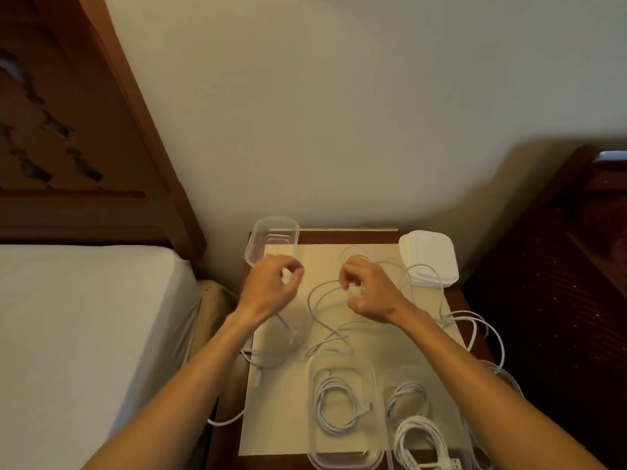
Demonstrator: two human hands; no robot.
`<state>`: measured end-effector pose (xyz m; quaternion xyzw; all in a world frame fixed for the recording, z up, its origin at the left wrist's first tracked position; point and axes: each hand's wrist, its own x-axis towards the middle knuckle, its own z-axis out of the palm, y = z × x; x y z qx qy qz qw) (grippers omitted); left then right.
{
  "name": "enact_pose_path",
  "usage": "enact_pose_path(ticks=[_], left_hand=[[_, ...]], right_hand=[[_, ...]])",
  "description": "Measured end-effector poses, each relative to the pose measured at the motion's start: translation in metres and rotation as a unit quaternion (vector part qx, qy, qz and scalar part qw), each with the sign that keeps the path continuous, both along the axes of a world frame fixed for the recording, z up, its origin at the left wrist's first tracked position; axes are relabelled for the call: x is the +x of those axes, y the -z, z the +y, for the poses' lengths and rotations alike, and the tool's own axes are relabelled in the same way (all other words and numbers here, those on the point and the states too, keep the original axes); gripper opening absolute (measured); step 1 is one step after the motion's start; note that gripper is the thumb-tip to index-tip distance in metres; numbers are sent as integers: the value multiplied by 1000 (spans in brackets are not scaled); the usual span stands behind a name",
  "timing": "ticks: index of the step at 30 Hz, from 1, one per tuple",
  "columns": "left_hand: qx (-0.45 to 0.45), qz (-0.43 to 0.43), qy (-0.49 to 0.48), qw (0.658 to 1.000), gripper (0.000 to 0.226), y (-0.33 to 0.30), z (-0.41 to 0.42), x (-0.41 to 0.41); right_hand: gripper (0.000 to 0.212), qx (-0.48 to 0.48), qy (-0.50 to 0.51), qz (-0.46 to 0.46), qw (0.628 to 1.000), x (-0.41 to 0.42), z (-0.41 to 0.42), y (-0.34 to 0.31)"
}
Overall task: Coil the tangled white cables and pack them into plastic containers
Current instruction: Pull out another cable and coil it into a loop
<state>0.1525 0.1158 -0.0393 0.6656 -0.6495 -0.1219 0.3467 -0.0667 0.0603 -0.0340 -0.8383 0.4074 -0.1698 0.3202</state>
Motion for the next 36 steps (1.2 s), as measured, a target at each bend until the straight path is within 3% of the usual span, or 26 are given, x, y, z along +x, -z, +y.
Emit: enact_pose_path(ticks=[4, 8, 12, 16, 21, 25, 28, 30, 31, 33, 34, 36], left_hand=[[160, -74, 172, 969, 30, -6, 20, -33], [197, -95, 170, 961, 38, -2, 33, -47], [132, -100, 146, 975, 16, -16, 31, -49], [7, -12, 134, 991, 13, -60, 29, -50], [-126, 101, 113, 980, 13, -155, 37, -57], [-146, 132, 124, 972, 22, -208, 53, -58], [-128, 136, 145, 972, 22, -219, 65, -61], [-132, 151, 159, 967, 21, -226, 76, -64], [-139, 156, 160, 965, 22, -230, 82, -67], [-164, 171, 154, 959, 23, -242, 94, -71], [-174, 182, 150, 956, 23, -248, 102, -73], [-166, 181, 141, 959, 20, -251, 114, -74]], right_hand=[[17, 83, -104, 94, 987, -19, 18, 9], [16, 63, -86, 57, 993, -20, 24, 9], [12, 20, -26, -18, 999, -19, 26, -6], [16, 31, -19, -15, 999, -33, 25, -17], [17, 4, 16, 13, 1000, -50, 15, -36], [10, 0, 108, -65, 992, -52, 18, -61], [52, -33, 169, -134, 976, -42, 25, -88], [76, -14, 163, -122, 979, -37, 31, -108], [73, 5, 140, -92, 986, -35, 33, -117], [41, 55, 79, -40, 995, -33, 37, -130], [24, 61, 71, -40, 995, -33, 40, -137], [18, 36, 101, -86, 990, -33, 38, -148]])
